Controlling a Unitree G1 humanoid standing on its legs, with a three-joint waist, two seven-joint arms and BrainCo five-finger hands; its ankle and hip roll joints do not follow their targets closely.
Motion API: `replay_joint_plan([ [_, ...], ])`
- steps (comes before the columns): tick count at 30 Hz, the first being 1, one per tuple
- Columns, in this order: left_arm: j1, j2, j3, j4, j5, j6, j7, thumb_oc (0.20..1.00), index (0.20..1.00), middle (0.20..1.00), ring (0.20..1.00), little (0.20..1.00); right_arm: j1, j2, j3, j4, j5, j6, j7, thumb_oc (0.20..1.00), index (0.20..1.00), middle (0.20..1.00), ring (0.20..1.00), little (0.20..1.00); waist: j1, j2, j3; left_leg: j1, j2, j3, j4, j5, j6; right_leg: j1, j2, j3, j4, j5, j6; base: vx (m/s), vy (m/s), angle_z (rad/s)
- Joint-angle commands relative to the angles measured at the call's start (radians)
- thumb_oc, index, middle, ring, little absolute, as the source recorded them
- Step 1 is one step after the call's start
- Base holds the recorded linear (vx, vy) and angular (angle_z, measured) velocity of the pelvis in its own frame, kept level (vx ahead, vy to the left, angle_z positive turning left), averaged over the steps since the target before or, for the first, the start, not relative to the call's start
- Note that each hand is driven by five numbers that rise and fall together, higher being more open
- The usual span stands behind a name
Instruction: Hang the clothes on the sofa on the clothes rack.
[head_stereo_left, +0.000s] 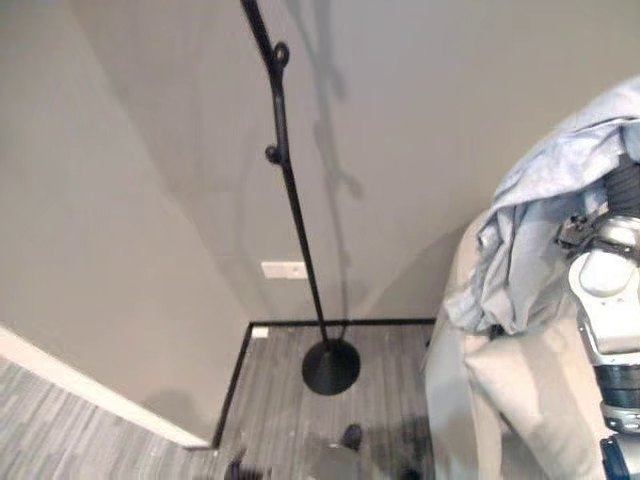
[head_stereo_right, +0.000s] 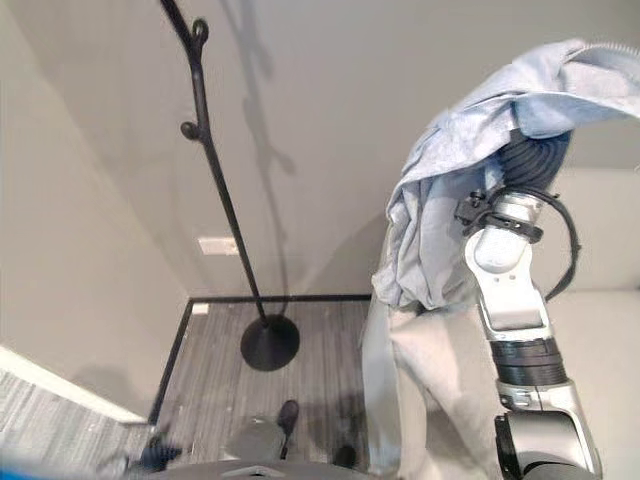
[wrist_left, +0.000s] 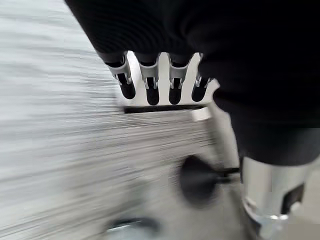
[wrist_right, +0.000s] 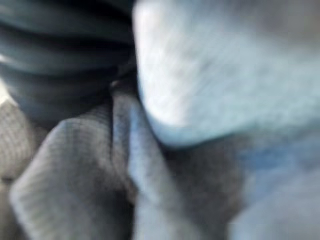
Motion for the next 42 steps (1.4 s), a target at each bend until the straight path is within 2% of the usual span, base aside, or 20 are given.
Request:
replay_joint_plan([
  [1,0.001,0.0,-0.124,0.046,0.013,-0.019,-0.003,1.0,1.0,1.0,1.0,1.0,-0.083,-0.03,-0.067,-0.002,0.027,-0.072,0.003,0.2,0.2,0.2,0.2,0.2,0.004,-0.034,-0.086,0.011,0.115,-0.114,-0.017,0.226,-0.012,0.247,-0.002,0.02,-0.384,0.037,0.116,-0.08,0.037,0.24],
  [5,0.002,-0.024,-0.139,0.083,0.02,-0.013,-0.014,1.0,1.0,1.0,1.0,1.0,-0.091,-0.047,-0.076,0.012,0.042,-0.078,0.01,0.2,0.2,0.2,0.2,0.2,-0.042,-0.037,-0.111,0.096,0.173,-0.132,-0.01,0.239,-0.022,0.201,-0.021,0.021,-0.384,0.068,0.138,-0.16,0.098,-0.12],
  [7,0.02,-0.038,-0.161,0.101,0.043,-0.008,-0.028,1.0,1.0,1.0,1.0,1.0,-0.106,-0.062,-0.081,0.035,0.046,-0.081,0.009,0.2,0.2,0.2,0.2,0.2,-0.069,-0.02,-0.133,0.172,0.199,-0.137,-0.028,0.217,-0.03,0.172,-0.03,0.015,-0.384,0.089,0.154,-0.19,0.149,0.22],
  [11,0.039,-0.058,-0.17,0.122,0.059,-0.003,-0.035,1.0,1.0,1.0,1.0,1.0,-0.114,-0.071,-0.082,0.045,0.04,-0.079,0.014,0.2,0.2,0.2,0.2,0.2,-0.089,0.018,-0.163,0.22,0.203,-0.141,-0.11,0.178,-0.039,0.145,-0.022,0.018,-0.384,0.1,0.166,-0.16,0.116,0.03],
  [14,0.069,-0.075,-0.179,0.149,0.074,0.002,-0.045,1.0,1.0,1.0,1.0,1.0,-0.114,-0.066,-0.077,0.059,0.035,-0.072,0.016,0.2,0.2,0.2,0.2,0.2,-0.096,0.045,-0.179,0.237,0.19,-0.148,-0.14,0.093,-0.039,0.115,-0.03,0.02,-0.384,0.121,0.17,-0.21,0.139,0.32],
  [16,0.097,-0.097,-0.182,0.164,0.054,0.007,-0.061,1.0,1.0,1.0,1.0,1.0,-0.099,-0.047,-0.058,0.083,0.035,-0.059,0.026,0.2,0.2,0.2,0.2,0.2,-0.09,0.067,-0.186,0.239,0.133,-0.184,-0.14,0.036,-0.024,0.088,-0.058,0.021,-0.384,0.169,0.184,-0.33,0.236,-0.19],
  [17,0.098,-0.097,-0.182,0.162,0.053,0.008,-0.062,1.0,1.0,1.0,1.0,1.0,-0.1,-0.048,-0.056,0.084,0.035,-0.059,0.026,0.2,0.2,0.2,0.2,0.2,-0.091,0.067,-0.187,0.238,0.132,-0.185,-0.14,0.037,-0.024,0.087,-0.06,0.021,-0.384,0.17,0.185,-0.32,0.227,0.55],
  [18,0.109,-0.089,-0.181,0.126,0.039,0.004,-0.074,1.0,1.0,1.0,1.0,1.0,-0.113,-0.061,-0.04,0.109,0.036,-0.046,0.036,0.2,0.2,0.2,0.2,0.2,-0.102,0.081,-0.191,0.244,0.096,-0.179,-0.14,-0.018,0.0,0.058,-0.078,0.038,-0.384,0.208,0.2,-0.26,0.193,0.59],
  [20,0.107,-0.074,-0.185,0.04,0.018,-0.007,-0.08,1.0,1.0,1.0,1.0,1.0,-0.139,-0.067,-0.015,0.122,0.017,-0.029,0.038,0.2,0.2,0.2,0.2,0.2,-0.114,0.091,-0.175,0.254,0.052,-0.155,-0.14,-0.067,0.046,0.002,-0.103,0.072,-0.373,0.27,0.223,-0.37,0.252,0.08],
  [22,0.101,-0.051,-0.172,-0.042,-0.009,-0.015,-0.077,1.0,1.0,1.0,1.0,1.0,-0.162,-0.052,0.004,0.124,0.021,-0.021,0.046,0.2,0.2,0.2,0.2,0.2,-0.121,0.083,-0.155,0.252,-0.007,-0.131,-0.14,-0.073,0.087,-0.058,-0.132,0.099,-0.374,0.334,0.249,-0.29,0.188,-0.15],
  [23,0.104,-0.048,-0.169,-0.047,-0.01,-0.012,-0.079,1.0,1.0,1.0,1.0,1.0,-0.164,-0.05,0.005,0.124,0.021,-0.021,0.046,0.2,0.2,0.2,0.2,0.2,-0.119,0.079,-0.156,0.25,-0.01,-0.127,-0.14,-0.071,0.089,-0.061,-0.135,0.104,-0.375,0.337,0.251,-0.31,0.174,-0.58],
  [24,0.103,-0.013,-0.132,-0.165,-0.05,-0.029,-0.071,1.0,1.0,1.0,1.0,1.0,-0.188,-0.04,0.021,0.121,0.02,-0.015,0.047,0.2,0.2,0.2,0.2,0.2,-0.119,0.074,-0.138,0.241,-0.047,-0.104,-0.14,-0.064,0.116,-0.112,-0.141,0.142,-0.38,0.357,0.272,-0.23,0.121,-0.64],
  [26,0.098,0.007,-0.113,-0.203,-0.063,-0.035,-0.06,1.0,1.0,1.0,1.0,1.0,-0.2,-0.037,0.02,0.121,0.018,-0.012,0.041,0.2,0.2,0.2,0.2,0.2,-0.123,0.069,-0.127,0.226,-0.059,-0.091,-0.14,-0.054,0.125,-0.132,-0.141,0.182,-0.38,0.356,0.281,-0.28,0.098,-0.6],
  [28,0.066,0.051,-0.078,-0.272,-0.079,-0.039,-0.04,1.0,1.0,1.0,1.0,1.0,-0.188,-0.052,-0.012,0.09,-0.002,-0.003,0.021,0.2,0.2,0.2,0.2,0.2,-0.119,0.06,-0.102,0.198,-0.067,-0.055,-0.14,-0.032,0.132,-0.128,-0.137,0.256,-0.345,0.303,0.282,-0.41,0.031,-0.38],
  [30,0.048,0.068,-0.04,-0.355,-0.125,-0.045,-0.023,1.0,1.0,1.0,1.0,1.0,-0.184,-0.066,-0.063,0.026,-0.023,-0.01,0.015,0.2,0.2,0.2,0.2,0.2,-0.101,0.066,-0.111,0.172,-0.061,-0.021,-0.136,-0.003,0.141,-0.04,-0.134,0.242,-0.173,0.185,0.247,-0.3,-0.027,0.1],
  [32,0.037,0.062,-0.015,-0.419,-0.133,-0.049,-0.001,1.0,1.0,1.0,1.0,1.0,-0.181,-0.056,-0.074,-0.01,-0.03,-0.016,0.015,0.2,0.2,0.2,0.2,0.2,-0.08,0.05,-0.131,0.158,-0.063,-0.016,-0.138,-0.003,0.137,0.037,-0.137,0.216,-0.126,0.12,0.226,-0.05,-0.118,0.34],
  [33,0.041,0.065,-0.015,-0.425,-0.132,-0.044,-0.001,1.0,1.0,1.0,1.0,1.0,-0.178,-0.054,-0.076,-0.012,-0.03,-0.015,0.015,0.2,0.2,0.2,0.2,0.2,-0.081,0.047,-0.127,0.164,-0.064,-0.018,-0.137,-0.005,0.136,0.045,-0.138,0.214,-0.129,0.117,0.224,0.0,-0.229,0.26],
  [34,0.025,0.056,0.003,-0.456,-0.133,-0.05,0.017,1.0,1.0,1.0,1.0,1.0,-0.194,-0.059,-0.07,-0.021,-0.002,-0.025,0.019,0.2,0.2,0.2,0.2,0.2,-0.067,0.011,-0.16,0.147,-0.071,-0.017,-0.14,0.0,0.116,0.11,-0.134,0.203,-0.222,0.087,0.228,0.02,-0.115,0.02],
  [38,0.013,0.039,0.033,-0.568,-0.166,-0.099,0.064,1.0,1.0,1.0,1.0,1.0,-0.246,-0.065,-0.01,-0.037,0.053,-0.047,0.051,0.2,0.2,0.2,0.2,0.2,-0.075,-0.029,-0.18,0.133,-0.051,-0.009,-0.14,0.019,0.085,0.138,-0.113,0.207,-0.354,0.136,0.234,-0.03,-0.168,0.25],
  [42,-0.003,0.023,0.017,-0.615,-0.212,-0.122,0.067,1.0,1.0,1.0,1.0,1.0,-0.33,-0.071,0.069,-0.018,0.12,-0.067,0.078,0.2,0.2,0.2,0.2,0.2,-0.077,-0.044,-0.183,0.123,-0.033,-0.016,-0.14,0.034,0.074,0.142,-0.097,0.215,-0.375,0.144,0.229,-0.05,-0.126,-0.04],
])
